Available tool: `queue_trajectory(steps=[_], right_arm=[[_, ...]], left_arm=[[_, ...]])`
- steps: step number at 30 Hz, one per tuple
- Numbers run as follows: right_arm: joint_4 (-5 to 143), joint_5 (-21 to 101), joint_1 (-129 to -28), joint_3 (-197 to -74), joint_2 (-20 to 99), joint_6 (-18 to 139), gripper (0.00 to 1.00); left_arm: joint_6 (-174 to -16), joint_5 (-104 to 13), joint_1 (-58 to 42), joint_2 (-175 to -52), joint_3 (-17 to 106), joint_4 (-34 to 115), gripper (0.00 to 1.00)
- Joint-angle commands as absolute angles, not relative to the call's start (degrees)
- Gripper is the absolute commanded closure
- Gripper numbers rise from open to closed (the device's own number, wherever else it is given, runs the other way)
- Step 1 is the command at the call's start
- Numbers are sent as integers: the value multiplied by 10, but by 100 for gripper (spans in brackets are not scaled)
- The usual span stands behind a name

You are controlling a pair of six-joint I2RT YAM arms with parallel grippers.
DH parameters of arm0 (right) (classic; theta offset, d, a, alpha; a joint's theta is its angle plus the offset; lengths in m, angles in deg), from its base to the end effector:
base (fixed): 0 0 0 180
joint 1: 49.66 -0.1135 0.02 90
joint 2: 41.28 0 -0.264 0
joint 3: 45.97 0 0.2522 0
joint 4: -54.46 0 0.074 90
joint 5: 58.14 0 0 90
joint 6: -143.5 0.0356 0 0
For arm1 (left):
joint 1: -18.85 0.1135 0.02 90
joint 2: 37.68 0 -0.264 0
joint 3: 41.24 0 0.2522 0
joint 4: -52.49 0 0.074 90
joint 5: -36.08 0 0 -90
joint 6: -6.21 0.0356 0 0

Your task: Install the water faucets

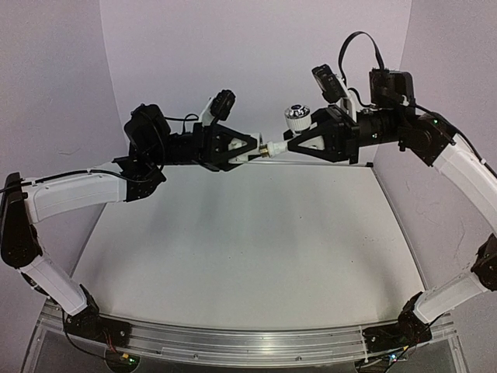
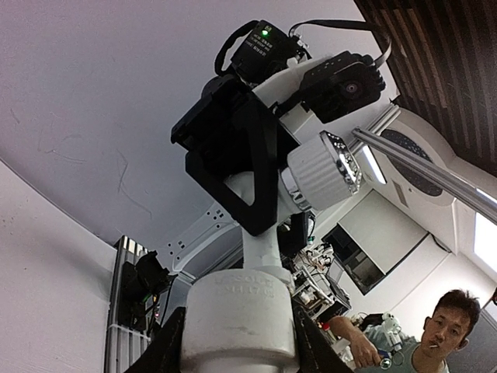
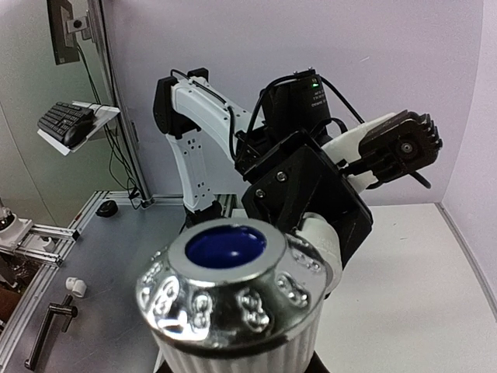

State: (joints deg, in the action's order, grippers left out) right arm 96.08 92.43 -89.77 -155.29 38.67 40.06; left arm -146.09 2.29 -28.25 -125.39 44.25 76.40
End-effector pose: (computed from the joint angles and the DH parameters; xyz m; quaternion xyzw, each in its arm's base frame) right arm 0.1966 0.2061 0.4777 -0.5854 0.4576 0.5070 0.4368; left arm 0.2156 -0.2755 0.4022 0.3209 0.5424 -0.7486 0.2059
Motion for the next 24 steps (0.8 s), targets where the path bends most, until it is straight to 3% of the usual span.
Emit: queue_trajectory(steps=[1,17,24], right_arm=[[973,884,-905,-1579,394,348,100],[998,873,-909,-1634,395,336,100],[928,877,-909,-1641,406,445,100]], left_arm=[[-1477,47,-301,-1251,455,812,100],[-1423,11,-306,-1222,438,765,100],[-1481,4,-304,-1231,410,893,100]])
